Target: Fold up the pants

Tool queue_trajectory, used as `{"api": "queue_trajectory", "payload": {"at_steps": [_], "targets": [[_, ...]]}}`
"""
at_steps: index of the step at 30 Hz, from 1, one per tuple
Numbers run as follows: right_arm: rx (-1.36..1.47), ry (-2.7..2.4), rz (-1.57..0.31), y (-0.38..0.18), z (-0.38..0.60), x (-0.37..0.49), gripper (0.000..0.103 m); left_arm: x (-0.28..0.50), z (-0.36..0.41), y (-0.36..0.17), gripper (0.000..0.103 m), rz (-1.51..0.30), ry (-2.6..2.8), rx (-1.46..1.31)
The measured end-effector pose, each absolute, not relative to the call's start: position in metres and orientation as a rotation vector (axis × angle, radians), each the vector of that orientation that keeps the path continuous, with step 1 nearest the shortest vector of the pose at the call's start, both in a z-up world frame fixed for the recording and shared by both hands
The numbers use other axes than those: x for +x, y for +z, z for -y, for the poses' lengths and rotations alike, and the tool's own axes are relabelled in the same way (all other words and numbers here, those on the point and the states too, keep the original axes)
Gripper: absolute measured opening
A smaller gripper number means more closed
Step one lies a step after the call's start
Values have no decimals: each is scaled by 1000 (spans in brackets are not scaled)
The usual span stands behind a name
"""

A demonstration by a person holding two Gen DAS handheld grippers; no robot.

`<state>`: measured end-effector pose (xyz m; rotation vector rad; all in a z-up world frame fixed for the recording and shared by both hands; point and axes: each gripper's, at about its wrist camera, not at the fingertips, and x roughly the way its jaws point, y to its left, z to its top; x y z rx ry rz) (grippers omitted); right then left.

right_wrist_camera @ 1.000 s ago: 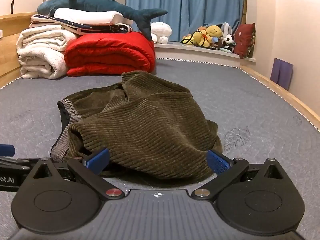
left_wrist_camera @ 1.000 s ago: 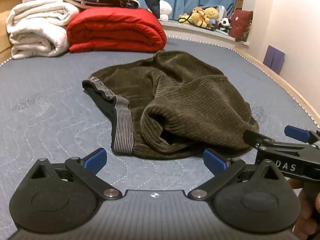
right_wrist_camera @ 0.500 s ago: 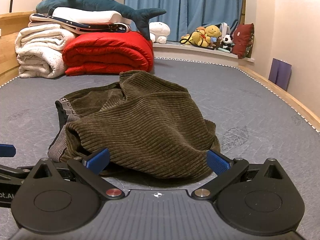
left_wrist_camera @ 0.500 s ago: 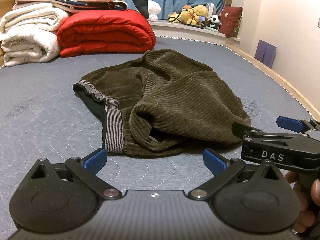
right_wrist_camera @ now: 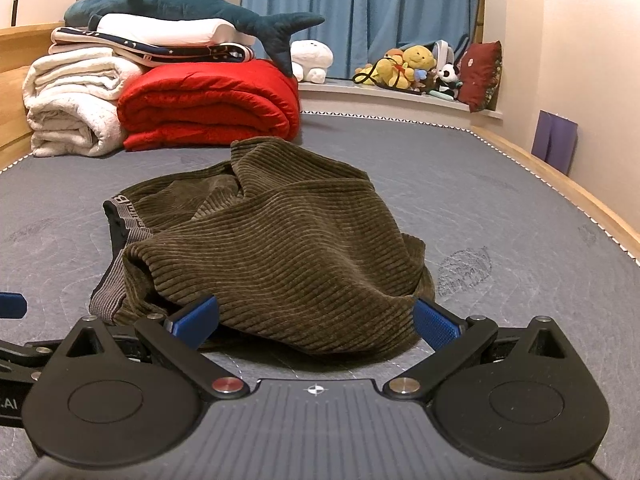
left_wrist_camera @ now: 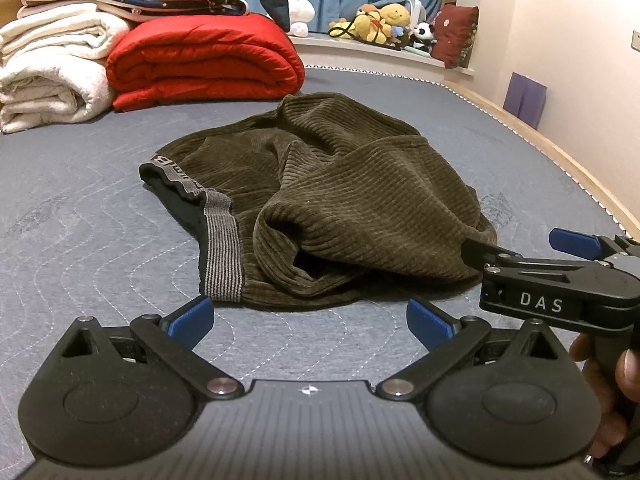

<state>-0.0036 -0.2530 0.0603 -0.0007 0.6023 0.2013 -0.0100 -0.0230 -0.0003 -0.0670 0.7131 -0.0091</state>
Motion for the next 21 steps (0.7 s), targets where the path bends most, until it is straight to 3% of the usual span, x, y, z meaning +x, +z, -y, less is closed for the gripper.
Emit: {"api": "queue_trajectory", "payload": {"at_steps": [5, 13, 16, 19, 21], "targets": [[-10, 206, -595, 60, 251, -3, 96, -8, 17, 0, 93, -730, -7, -101], [-5, 208, -607, 59, 248, 1, 96, -4, 14, -1, 70, -751, -19, -106], [-9, 209, -611, 58, 247, 1, 96, -3, 15, -2, 56, -756, -30, -103], [-3, 208, -613, 58, 248, 2, 96, 0, 13, -3, 27, -766, -57, -115], [3, 209, -613, 59, 249, 2, 87, 5, 10, -3, 10, -774, -71, -130]]}}
